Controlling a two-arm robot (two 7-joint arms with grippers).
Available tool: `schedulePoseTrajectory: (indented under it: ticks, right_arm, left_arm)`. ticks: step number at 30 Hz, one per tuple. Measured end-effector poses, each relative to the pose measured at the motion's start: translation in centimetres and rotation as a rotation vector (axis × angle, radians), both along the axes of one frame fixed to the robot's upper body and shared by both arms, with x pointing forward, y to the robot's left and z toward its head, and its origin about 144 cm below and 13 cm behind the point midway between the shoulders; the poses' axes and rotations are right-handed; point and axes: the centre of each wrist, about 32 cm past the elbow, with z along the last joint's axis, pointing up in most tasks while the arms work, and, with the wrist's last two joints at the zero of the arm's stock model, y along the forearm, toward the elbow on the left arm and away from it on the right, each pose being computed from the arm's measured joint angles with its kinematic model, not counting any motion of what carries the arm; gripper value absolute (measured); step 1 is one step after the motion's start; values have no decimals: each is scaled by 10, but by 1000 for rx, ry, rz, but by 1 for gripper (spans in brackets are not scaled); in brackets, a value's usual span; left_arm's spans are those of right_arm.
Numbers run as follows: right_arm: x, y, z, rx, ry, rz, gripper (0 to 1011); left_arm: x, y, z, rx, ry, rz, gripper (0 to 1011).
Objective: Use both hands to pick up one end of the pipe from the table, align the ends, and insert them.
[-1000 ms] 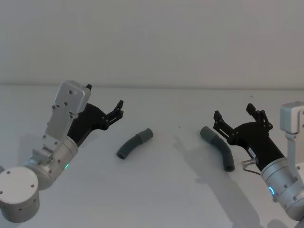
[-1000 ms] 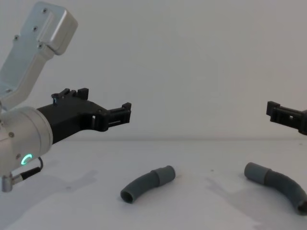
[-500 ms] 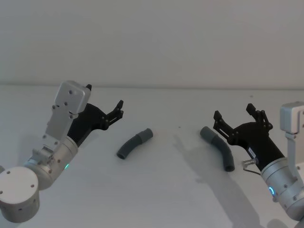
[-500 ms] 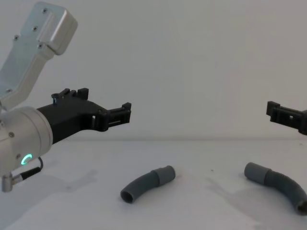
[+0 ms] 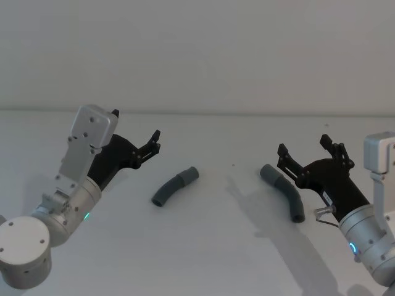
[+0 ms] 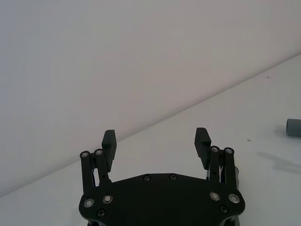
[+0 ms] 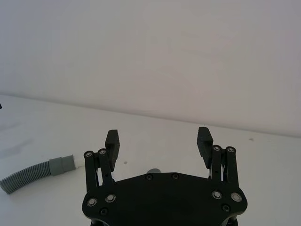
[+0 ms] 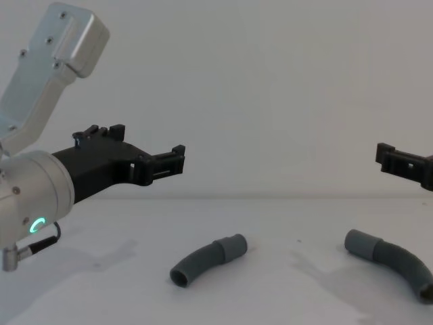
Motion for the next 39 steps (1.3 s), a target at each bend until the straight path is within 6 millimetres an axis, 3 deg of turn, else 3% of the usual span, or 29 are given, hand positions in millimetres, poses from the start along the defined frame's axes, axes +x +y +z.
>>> schedulePoseTrajectory:
  ticks: [20,39]
  right_arm:
    - [0,0,0,0,0,0,1000]
    - [0,0,0,0,0,0,1000]
  left_arm:
    - [1,2,2,12,22,-20,1001]
    - [18,14,32,142,227,-217,1001]
